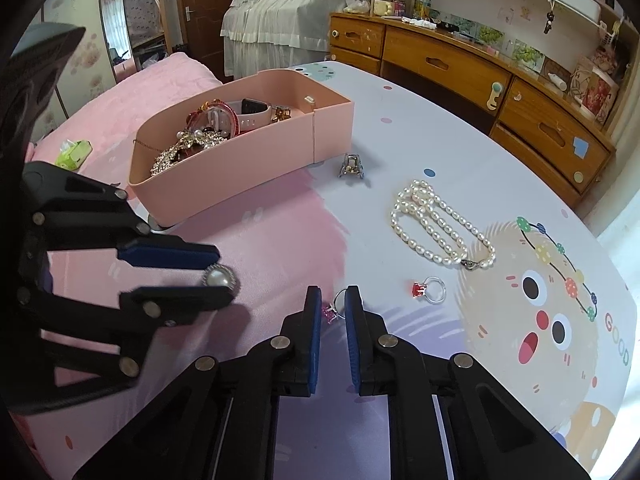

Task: Organize jewelry
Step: 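Grasp the round pearl brooch with the left tool while the right tool grasps the pink ring, then carry the pearl brooch and pink ring into the pink box and open both tools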

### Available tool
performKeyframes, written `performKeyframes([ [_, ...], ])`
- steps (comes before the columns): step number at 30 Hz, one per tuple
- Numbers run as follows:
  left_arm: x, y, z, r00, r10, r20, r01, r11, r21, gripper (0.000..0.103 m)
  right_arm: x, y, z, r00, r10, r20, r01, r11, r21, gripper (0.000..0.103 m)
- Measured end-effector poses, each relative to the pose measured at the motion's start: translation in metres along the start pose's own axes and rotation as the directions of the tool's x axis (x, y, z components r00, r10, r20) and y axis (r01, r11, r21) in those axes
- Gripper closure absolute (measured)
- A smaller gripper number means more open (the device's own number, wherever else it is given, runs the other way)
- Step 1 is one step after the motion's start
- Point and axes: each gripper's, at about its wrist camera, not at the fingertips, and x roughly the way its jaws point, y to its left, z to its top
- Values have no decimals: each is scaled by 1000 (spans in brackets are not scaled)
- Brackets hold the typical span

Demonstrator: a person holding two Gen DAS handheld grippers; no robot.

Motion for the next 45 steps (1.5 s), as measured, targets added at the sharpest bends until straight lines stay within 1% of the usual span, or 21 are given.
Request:
performKeyframes([
  [2,-5,3,-2,1000,-7,4,7,1000,-14,86,-1,0,0,1000,3,10,-3,1000,9,94],
  [5,-12,4,-4,1000,1,11,-1,1000,-14,86,-3,-2,1,1000,7,9,-7,999,35,95],
  [15,-41,8,-10,998,18,53,-17,1000,-13,86,-15,4,-3,1000,-28,6,27,996,82,95],
  [20,-60,17,-13,998,25,61,-24,999,-23,86,-29,13,1,999,-27,24,24,992,127,95],
  [25,-78,30,-16,998,12,61,-9,999,-34,86,-44,24,6,999,-6,47,-5,976,218,95],
  [32,-88,54,-24,1000,-15,19,16,999,-43,86,-56,47,13,998,13,57,-33,932,362,95],
  [38,-98,90,-25,999,-27,19,28,999,-22,86,-60,71,26,997,23,72,-55,879,473,95],
  [41,-104,113,-24,998,-50,24,50,999,-14,86,-62,87,39,996,15,88,-59,851,522,95],
  [45,-111,140,-19,997,-69,32,69,998,11,86,-67,108,56,991,-16,131,-62,819,571,95],
])
